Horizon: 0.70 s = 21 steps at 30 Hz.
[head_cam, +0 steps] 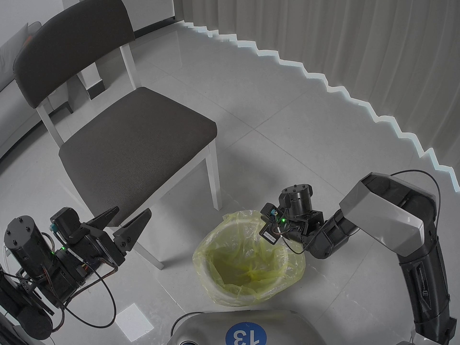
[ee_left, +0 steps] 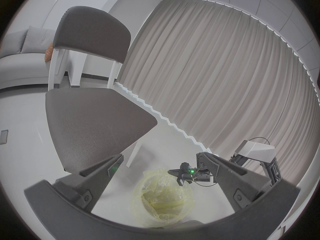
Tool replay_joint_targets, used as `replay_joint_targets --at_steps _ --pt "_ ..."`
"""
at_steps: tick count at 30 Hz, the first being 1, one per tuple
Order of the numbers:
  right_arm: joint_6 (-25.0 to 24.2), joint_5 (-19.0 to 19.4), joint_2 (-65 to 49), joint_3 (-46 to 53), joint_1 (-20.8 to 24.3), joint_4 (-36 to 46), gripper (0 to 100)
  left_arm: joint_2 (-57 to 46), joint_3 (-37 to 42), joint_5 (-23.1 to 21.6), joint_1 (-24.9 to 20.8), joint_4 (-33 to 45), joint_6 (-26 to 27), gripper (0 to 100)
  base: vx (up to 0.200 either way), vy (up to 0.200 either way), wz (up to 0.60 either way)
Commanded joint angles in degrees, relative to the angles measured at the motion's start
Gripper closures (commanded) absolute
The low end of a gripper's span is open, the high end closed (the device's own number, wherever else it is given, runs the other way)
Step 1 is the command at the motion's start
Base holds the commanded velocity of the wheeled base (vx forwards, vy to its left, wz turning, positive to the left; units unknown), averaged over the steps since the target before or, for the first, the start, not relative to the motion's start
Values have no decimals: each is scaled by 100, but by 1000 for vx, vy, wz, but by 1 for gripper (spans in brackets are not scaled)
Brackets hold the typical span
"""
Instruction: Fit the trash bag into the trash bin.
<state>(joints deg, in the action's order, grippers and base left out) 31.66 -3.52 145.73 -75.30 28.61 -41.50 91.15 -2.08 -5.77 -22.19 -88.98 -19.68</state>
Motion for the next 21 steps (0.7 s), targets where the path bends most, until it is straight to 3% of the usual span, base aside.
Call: replay_joint_targets --at_steps 1,18,19,21 --pt "-2 1 202 -108 4 1 100 17 6 32 -58 -67 -1 0 0 0 0" --pt "33 -87 -71 -64 4 80 100 35 -2 67 -93 -67 -19 0 0 0 0" --pt "16 -78 -71 -72 4 54 0 35 -2 67 -93 -67 -19 0 0 0 0" --pt "-19 -70 -53 -116 13 10 0 26 -2 67 -93 -67 -45 0 0 0 0"
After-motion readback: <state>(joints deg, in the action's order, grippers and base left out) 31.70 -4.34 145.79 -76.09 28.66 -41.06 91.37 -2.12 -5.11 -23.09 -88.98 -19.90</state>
